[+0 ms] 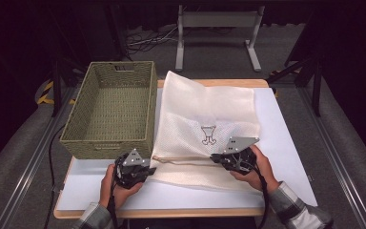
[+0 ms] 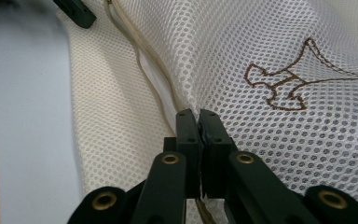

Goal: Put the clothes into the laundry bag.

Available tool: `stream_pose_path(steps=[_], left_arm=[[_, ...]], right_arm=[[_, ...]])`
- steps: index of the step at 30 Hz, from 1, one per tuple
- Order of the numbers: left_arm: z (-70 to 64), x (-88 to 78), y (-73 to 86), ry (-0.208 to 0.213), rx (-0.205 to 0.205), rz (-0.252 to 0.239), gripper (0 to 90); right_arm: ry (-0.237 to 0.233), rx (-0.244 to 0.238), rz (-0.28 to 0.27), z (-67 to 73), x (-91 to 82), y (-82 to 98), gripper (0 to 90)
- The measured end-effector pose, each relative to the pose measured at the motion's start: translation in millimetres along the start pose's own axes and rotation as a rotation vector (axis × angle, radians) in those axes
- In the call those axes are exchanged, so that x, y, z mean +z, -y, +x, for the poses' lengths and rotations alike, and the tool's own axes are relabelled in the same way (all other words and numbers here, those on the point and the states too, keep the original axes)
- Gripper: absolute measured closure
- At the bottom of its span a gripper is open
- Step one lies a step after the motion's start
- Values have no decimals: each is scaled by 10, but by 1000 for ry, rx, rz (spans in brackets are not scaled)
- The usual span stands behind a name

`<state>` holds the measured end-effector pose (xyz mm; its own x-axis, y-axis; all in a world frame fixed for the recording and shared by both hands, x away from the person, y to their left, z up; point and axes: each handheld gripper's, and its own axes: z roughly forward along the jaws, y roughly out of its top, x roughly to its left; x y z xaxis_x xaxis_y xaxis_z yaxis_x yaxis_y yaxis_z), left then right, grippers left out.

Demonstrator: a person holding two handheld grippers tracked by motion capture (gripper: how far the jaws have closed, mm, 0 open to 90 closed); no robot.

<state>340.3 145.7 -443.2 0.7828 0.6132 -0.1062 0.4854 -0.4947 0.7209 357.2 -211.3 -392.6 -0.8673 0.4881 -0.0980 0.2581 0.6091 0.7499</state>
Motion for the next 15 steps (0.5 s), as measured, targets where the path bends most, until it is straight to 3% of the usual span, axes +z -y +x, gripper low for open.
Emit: stream_pose_path(steps=[15], left_arm=[[-45, -20, 4, 4, 27, -11, 864]], right_arm=[[4, 6, 3, -6, 26, 12, 859]])
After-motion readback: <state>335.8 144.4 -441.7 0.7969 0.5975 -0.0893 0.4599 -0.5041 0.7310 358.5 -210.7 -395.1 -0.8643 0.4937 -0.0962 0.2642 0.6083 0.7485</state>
